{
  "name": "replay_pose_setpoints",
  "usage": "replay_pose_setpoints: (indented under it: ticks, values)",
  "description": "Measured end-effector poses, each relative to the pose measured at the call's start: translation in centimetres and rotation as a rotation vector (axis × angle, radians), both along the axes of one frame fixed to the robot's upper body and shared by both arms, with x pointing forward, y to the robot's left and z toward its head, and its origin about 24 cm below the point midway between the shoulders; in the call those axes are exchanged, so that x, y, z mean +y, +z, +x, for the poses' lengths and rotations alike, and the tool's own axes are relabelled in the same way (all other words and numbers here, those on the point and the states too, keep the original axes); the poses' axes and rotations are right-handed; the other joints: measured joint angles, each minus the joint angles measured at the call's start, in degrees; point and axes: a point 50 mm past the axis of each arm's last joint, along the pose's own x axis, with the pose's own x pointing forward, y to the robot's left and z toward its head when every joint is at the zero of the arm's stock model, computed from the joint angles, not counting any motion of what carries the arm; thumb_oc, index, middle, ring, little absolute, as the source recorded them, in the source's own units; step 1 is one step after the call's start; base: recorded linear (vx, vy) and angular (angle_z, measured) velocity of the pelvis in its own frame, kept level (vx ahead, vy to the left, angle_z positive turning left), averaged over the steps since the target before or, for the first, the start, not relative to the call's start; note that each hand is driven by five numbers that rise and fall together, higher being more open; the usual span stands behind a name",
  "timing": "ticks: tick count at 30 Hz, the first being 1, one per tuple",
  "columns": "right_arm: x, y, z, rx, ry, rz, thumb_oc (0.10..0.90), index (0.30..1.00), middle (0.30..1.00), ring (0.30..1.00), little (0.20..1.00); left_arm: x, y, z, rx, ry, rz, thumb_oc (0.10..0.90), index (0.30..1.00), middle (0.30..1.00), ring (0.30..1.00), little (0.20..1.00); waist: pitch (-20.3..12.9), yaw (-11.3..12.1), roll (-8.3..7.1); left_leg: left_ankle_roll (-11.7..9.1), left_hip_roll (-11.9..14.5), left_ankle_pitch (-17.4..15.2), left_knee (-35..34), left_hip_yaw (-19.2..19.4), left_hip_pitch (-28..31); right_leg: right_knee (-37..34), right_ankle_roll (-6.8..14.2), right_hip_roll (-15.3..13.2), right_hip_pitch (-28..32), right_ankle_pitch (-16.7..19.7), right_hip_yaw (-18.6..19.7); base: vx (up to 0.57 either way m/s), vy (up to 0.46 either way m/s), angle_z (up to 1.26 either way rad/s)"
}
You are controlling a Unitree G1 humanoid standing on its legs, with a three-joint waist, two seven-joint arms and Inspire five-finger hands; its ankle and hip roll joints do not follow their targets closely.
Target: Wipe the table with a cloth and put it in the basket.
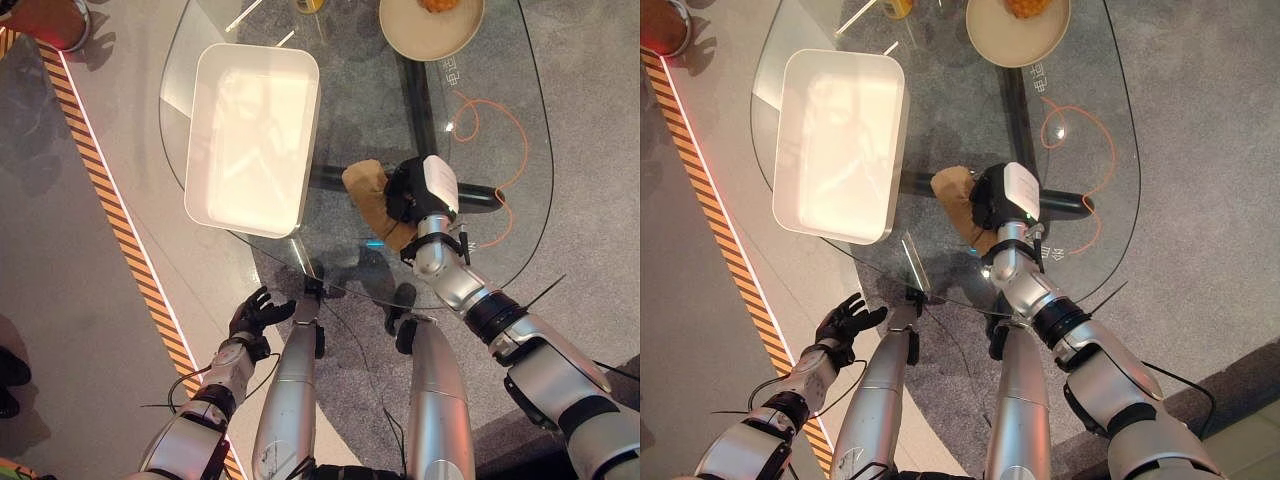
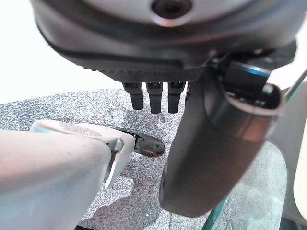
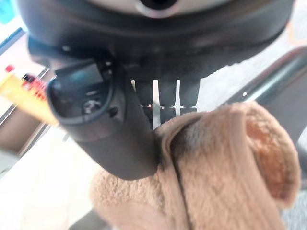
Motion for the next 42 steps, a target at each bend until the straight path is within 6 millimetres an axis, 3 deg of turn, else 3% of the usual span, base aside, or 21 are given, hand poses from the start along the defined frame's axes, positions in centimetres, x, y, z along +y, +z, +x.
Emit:
replay_pose_setpoints:
  ticks: [11, 30, 42]
  values:
    - [-5.9, 2.1, 0.5, -0.109, -0.249, 0.07, 0.1, 0.3, 0.3, 0.3, 0.2, 0.7, 0.6, 0.5, -0.01, 0.015, 0.003, 0.8, 0.9, 0.9, 0.9, 0.9, 0.05, 0.62, -0.09, 0.12, -0.25, -0.08, 1.12, -0.6, -2.32, -0.25, 0.26, -0.15, -1.24, 0.15, -0.37, 0.0, -0.002, 0.0]
    - [-9.4, 2.0, 0.0, -0.198, -0.397, 0.128, 0.1, 0.3, 0.3, 0.3, 0.2, 2.2, 1.5, 1.0, -0.037, -0.004, 0.021, 0.8, 0.9, 0.9, 0.9, 0.9, 0.25, -0.15, -0.76, 0.55, -0.7, -0.36, 1.93, -1.53, -4.06, -1.3, 0.79, -0.48, -1.51, 0.59, -1.27, 0.0, -0.003, 0.01]
    - [-13.3, 2.5, -0.9, -0.248, -0.572, 0.192, 0.1, 0.3, 0.3, 0.3, 0.2, 3.0, 1.8, 1.0, -0.042, 0.003, 0.034, 0.8, 0.9, 0.9, 0.9, 0.9, 0.3, -0.81, -0.91, 1.02, -0.7, -0.66, 1.88, -1.52, -4.12, -2.07, 1.14, -0.34, -1.37, 0.99, -1.14, 0.0, -0.001, 0.0]
